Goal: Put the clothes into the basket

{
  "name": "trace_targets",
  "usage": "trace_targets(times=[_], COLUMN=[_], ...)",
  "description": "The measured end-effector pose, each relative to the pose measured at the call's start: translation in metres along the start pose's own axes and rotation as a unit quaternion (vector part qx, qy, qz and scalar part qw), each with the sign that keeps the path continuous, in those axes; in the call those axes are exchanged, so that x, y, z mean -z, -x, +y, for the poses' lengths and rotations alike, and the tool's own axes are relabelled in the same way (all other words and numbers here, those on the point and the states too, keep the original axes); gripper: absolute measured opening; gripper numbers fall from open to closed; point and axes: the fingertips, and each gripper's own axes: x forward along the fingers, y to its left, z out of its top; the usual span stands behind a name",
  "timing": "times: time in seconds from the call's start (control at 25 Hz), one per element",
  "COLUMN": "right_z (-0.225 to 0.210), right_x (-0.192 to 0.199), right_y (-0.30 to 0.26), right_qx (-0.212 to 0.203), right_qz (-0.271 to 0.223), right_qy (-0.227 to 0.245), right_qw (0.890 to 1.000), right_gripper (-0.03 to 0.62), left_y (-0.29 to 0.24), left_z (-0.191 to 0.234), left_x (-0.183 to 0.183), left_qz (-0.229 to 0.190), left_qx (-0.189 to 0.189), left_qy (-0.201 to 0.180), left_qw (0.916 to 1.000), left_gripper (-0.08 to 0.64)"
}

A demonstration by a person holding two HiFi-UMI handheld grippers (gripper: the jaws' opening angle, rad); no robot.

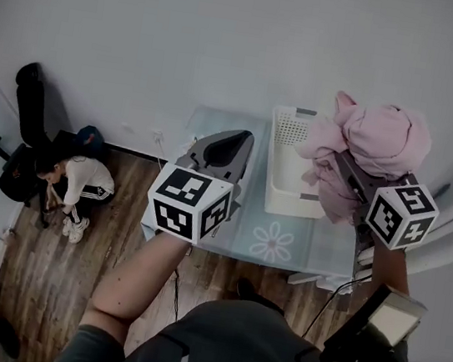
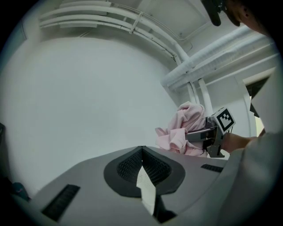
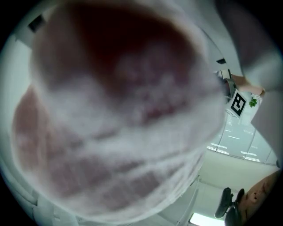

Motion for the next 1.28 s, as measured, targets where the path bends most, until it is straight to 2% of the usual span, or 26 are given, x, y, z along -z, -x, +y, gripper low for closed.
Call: trace_targets(times=[0.16,0.36,0.6,1.04,1.28], right_z=[-0.025,-0.044,-0.049,-0.041,-0.032], right_x=[0.016,0.039,0.085,0.172,0.223], right_y=[-0.033,-0.069,-0.106,-0.153,-0.167], right_qx=[-0.028,-0.065,-0.114,-0.206,-0.249], right_qz=[0.028,0.064,0.106,0.193,0.242], right_qy=[0.032,0.060,0.071,0.087,0.107], right_qw=[0.999,0.994,0.985,0.955,0.932], right_gripper=[0.334,0.334,0.334,0.334,0.334], left_y=[-0.034,-0.061,-0.080,-0.106,-0.111], left_z=[0.009,0.022,0.039,0.045,0.053], left_x=[0.005,0.011,0.046,0.097,0.133], left_qz=[0.007,0.018,0.044,0.087,0.109], left_qx=[-0.017,-0.043,-0.064,-0.095,-0.108], left_qy=[-0.003,-0.030,-0.005,0.017,0.030], left_qw=[0.9998,0.9985,0.9970,0.9915,0.9877], left_gripper=[0.009,0.009,0.009,0.009,0.009])
